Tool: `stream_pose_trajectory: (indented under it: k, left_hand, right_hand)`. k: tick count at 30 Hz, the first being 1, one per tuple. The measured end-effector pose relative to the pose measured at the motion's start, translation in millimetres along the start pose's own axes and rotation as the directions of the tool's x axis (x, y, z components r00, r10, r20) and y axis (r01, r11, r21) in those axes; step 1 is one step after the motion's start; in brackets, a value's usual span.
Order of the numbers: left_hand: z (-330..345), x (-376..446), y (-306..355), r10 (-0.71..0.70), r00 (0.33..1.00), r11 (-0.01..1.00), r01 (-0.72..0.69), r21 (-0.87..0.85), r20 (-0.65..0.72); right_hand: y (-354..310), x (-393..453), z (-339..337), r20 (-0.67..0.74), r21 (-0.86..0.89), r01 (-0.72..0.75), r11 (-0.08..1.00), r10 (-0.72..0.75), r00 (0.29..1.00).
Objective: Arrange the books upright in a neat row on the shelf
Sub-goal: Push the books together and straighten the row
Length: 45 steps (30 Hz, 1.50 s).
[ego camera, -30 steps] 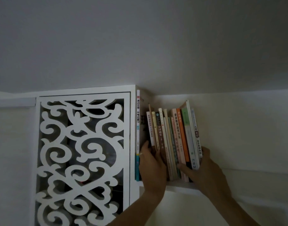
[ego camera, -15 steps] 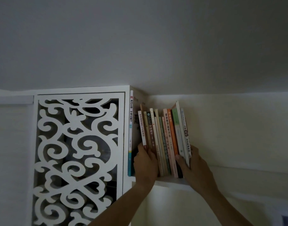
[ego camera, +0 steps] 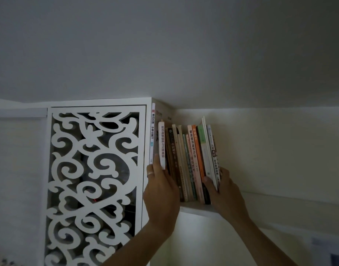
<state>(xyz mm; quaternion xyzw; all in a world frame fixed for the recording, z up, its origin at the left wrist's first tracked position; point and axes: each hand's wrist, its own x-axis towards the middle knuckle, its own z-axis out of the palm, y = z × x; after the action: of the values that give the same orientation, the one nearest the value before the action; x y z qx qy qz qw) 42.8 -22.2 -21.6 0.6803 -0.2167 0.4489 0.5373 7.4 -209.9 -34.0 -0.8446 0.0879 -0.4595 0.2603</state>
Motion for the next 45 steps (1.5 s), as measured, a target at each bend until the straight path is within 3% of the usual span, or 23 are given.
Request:
stream_pose_trajectory:
  k: [3,8,13,17,22,27,31,37,40,42,45]
  left_hand:
    - [-14,-11,9,0.020,0.998,0.999,-0.022,-0.031,-0.066]
    - [-36,-17,25,0.134,0.983,0.988,-0.143,-0.063,-0.124]
    - [-42,-20,70,0.231,0.961,0.960,-0.251,-0.126,-0.154]
    - [-33,-27,102,0.190,0.970,0.949,-0.220,-0.226,-0.149]
    - [-8,-41,121,0.130,0.986,0.960,-0.151,-0.238,-0.104]
    - [18,-47,138,0.005,1.000,0.966,-0.009,-0.258,-0.017]
    - [53,-45,129,-0.015,1.000,0.994,0.014,-0.109,0.000]
    - [97,-45,106,-0.007,0.999,0.995,0.012,-0.096,0.052]
    - [115,-52,82,0.044,0.999,0.998,-0.045,-0.034,-0.010]
    - [123,-51,67,0.071,0.997,0.997,-0.071,-0.009,-0.038]
    - [128,-43,52,0.225,0.974,0.966,-0.227,0.121,0.031]
  right_hand:
    - [-1,1,2,0.017,0.008,-0.030,1.000,0.029,0.999]
    - [-17,-1,-15,0.094,0.295,-0.154,0.943,0.132,0.987]
    - [-15,-1,-29,0.048,0.166,-0.055,0.985,0.048,0.998]
    - [-7,7,-37,0.011,-0.044,0.018,0.999,-0.018,1.000]
    - [24,8,-54,-0.021,-0.036,-0.056,0.998,0.055,0.998]
    - [31,-2,-70,-0.157,-0.010,-0.105,0.994,0.102,0.982]
    - [30,-11,-75,-0.224,-0.029,-0.151,0.988,0.141,0.964]
    - [23,-10,-79,-0.048,-0.160,-0.030,0.987,0.022,0.999]
    - [19,-11,-78,0.032,-0.217,0.061,0.974,-0.055,0.998]
    - [20,-10,-75,0.048,-0.202,0.099,0.974,-0.091,0.995]
    - [20,-2,-71,0.098,-0.097,0.109,0.989,-0.099,0.990]
